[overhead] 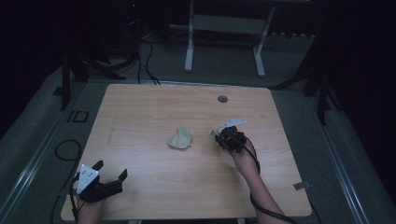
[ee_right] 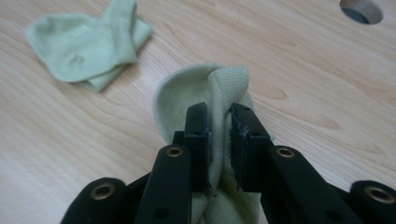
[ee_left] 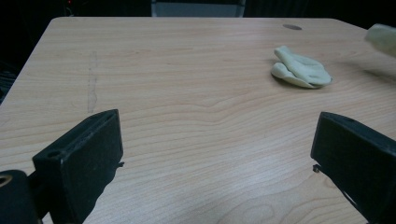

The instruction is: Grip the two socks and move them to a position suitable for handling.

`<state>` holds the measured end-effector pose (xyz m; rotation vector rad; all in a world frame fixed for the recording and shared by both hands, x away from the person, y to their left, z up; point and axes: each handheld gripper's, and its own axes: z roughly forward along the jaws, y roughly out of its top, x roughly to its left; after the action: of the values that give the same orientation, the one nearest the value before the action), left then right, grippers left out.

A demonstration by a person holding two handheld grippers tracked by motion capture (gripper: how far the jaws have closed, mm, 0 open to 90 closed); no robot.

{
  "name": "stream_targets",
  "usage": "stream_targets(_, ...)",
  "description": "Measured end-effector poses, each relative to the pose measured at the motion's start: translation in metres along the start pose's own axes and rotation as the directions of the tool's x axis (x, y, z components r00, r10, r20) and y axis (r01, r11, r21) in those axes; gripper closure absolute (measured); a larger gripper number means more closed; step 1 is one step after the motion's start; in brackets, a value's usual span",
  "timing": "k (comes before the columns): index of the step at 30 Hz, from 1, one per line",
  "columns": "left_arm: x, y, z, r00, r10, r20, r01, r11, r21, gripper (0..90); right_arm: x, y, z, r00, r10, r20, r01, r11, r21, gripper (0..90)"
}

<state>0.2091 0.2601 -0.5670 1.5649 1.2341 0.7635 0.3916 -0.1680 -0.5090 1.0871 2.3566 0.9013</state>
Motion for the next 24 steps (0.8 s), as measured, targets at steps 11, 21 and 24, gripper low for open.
stream_targets(11,-0.001,0.000,0.001,1.0000,0.001,0.003,-0.001,1.0000,0.002,2.4,0.015,0.000,-0.042,0.9991,-0.039,-0.014,0.039,0.998,-0.046,77.8)
stream_targets(21,-0.002,0.001,0.000,1.0000,0.004,0.000,-0.004,1.0000,-0.005,2.5,0.048,-0.013,-0.072,0.9910,-0.122,-0.056,0.118,0.991,-0.067,77.7)
stream_targets(24,-0.002,0.000,0.000,1.0000,0.006,-0.001,-0.006,1.0000,-0.003,2.5,0.058,-0.020,-0.078,0.9867,-0.150,-0.062,0.146,0.987,-0.063,77.7)
